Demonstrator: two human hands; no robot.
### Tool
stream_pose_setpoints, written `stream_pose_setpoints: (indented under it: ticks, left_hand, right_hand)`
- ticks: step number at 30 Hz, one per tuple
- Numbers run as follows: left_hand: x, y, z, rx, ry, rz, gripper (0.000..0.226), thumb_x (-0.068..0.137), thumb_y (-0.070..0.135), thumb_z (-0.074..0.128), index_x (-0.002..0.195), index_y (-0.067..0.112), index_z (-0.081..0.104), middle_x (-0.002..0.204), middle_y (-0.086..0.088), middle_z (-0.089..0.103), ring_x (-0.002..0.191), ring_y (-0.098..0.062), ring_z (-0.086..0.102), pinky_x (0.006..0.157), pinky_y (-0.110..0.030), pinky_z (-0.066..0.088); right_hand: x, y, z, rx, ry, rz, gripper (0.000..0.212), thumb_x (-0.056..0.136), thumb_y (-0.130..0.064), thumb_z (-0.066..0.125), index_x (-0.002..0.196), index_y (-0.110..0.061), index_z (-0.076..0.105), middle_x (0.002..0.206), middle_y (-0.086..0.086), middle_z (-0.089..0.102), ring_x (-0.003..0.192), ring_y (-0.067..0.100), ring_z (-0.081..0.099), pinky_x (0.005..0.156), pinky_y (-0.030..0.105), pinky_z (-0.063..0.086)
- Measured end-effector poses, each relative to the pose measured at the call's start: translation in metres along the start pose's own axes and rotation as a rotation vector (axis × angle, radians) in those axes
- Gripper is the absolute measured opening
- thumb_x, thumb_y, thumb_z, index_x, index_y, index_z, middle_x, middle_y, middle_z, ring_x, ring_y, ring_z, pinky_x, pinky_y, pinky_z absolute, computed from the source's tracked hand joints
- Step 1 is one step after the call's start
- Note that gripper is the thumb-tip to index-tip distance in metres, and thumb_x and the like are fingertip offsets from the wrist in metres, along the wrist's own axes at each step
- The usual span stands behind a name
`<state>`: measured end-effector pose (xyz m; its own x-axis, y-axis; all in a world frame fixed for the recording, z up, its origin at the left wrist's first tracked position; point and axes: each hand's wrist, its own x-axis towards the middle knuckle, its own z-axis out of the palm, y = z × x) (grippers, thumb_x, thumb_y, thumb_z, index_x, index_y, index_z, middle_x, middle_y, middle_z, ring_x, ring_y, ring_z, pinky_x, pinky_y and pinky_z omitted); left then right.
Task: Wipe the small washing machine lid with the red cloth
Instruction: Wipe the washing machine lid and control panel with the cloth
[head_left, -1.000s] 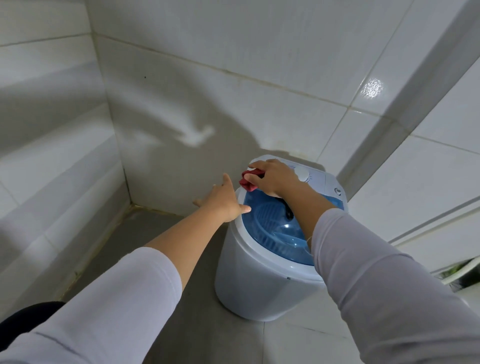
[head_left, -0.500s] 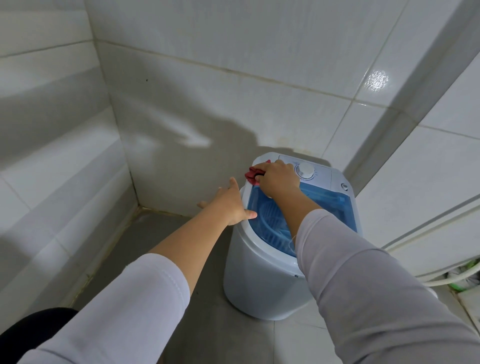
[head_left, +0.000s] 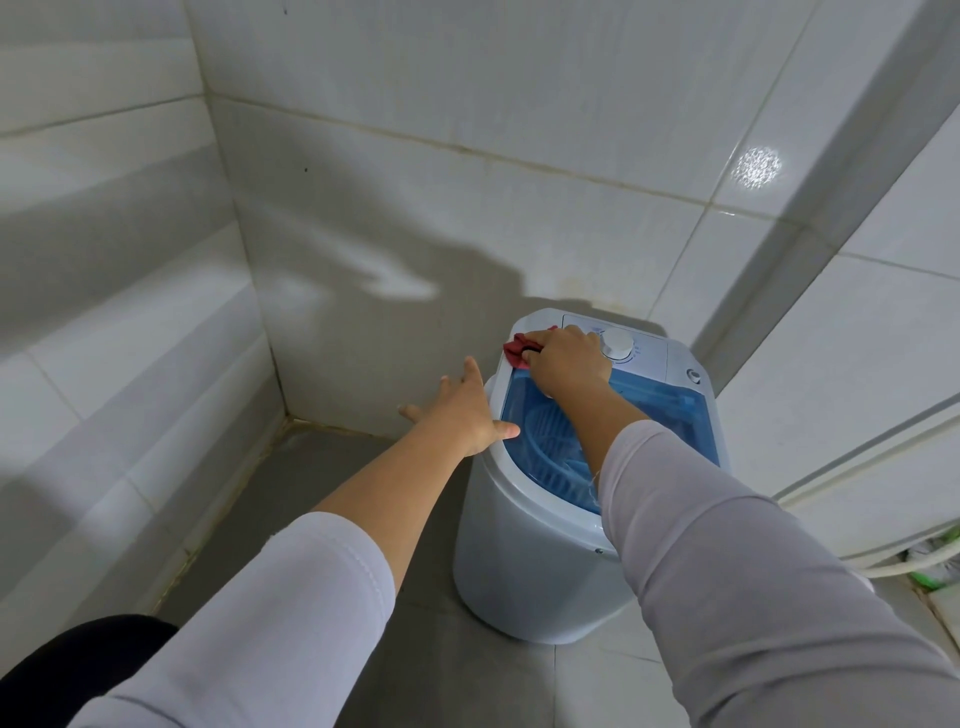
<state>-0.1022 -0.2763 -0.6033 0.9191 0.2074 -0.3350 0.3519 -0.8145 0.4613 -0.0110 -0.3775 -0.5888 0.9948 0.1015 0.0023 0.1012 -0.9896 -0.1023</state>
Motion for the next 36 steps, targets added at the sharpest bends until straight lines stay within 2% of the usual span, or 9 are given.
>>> stream_pose_setpoints:
  ticks: [4,7,10,18,22,25,36]
  left_hand:
    - [-0.002,0.001,0.0,0.018,0.004,-0.012,0.103,0.085,0.054,0.059,0.151,0.022,-0.013,0.162,-0.009,0.007,0.149,-0.028,0.009,0.113,-0.065,0.013]
    - [-0.004,0.001,-0.001,0.017,0.01,-0.013,0.103,0.085,0.054,0.059,0.152,0.022,-0.013,0.162,-0.01,0.006,0.149,-0.028,0.009,0.114,-0.065,0.012]
    - [-0.004,0.001,0.0,0.015,0.016,-0.016,0.103,0.085,0.054,0.059,0.152,0.022,-0.013,0.162,-0.011,0.006,0.149,-0.029,0.01,0.114,-0.065,0.012]
    - [-0.008,0.002,0.001,0.031,0.04,-0.01,0.102,0.085,0.055,0.057,0.152,0.022,-0.012,0.162,-0.01,0.007,0.149,-0.03,0.009,0.114,-0.065,0.013]
    - [-0.006,0.001,0.002,0.025,0.04,-0.006,0.103,0.084,0.056,0.058,0.152,0.021,-0.012,0.162,-0.008,0.009,0.15,-0.027,0.006,0.114,-0.066,0.013]
    - [-0.006,0.002,0.003,0.036,0.051,-0.013,0.102,0.085,0.056,0.057,0.152,0.021,-0.012,0.162,-0.008,0.009,0.15,-0.027,0.006,0.114,-0.065,0.013]
    - [-0.002,0.002,0.006,0.064,0.077,-0.037,0.103,0.084,0.056,0.058,0.152,0.021,-0.011,0.162,-0.009,0.008,0.15,-0.028,0.007,0.114,-0.064,0.015]
  right_hand:
    - [-0.003,0.002,-0.003,0.04,0.016,0.034,0.042,0.095,-0.028,0.047,0.135,-0.017,0.046,0.132,0.01,0.049,0.129,0.031,0.038,0.095,0.043,0.045]
    - [-0.005,0.007,-0.004,0.039,0.029,0.036,0.04,0.095,-0.025,0.046,0.135,-0.022,0.048,0.129,0.009,0.05,0.128,0.031,0.038,0.091,0.042,0.045]
    - [-0.007,0.016,-0.006,0.055,0.038,0.065,0.039,0.093,-0.019,0.048,0.132,-0.018,0.05,0.128,0.01,0.049,0.126,0.031,0.039,0.089,0.042,0.045]
    - [-0.01,0.033,-0.01,0.071,0.043,0.117,0.04,0.091,-0.015,0.048,0.131,-0.02,0.051,0.132,0.008,0.047,0.129,0.029,0.036,0.091,0.04,0.044]
    - [-0.011,0.049,-0.014,0.088,0.042,0.173,0.041,0.089,-0.009,0.049,0.13,-0.015,0.051,0.131,0.008,0.048,0.128,0.03,0.036,0.092,0.04,0.045]
    - [-0.012,0.062,-0.015,0.102,0.054,0.204,0.04,0.09,-0.012,0.05,0.129,-0.017,0.052,0.129,0.009,0.05,0.127,0.03,0.037,0.089,0.04,0.045]
    - [-0.014,0.116,-0.018,0.125,0.081,0.315,0.039,0.088,-0.012,0.051,0.126,-0.017,0.056,0.127,0.011,0.052,0.125,0.032,0.041,0.096,0.041,0.045]
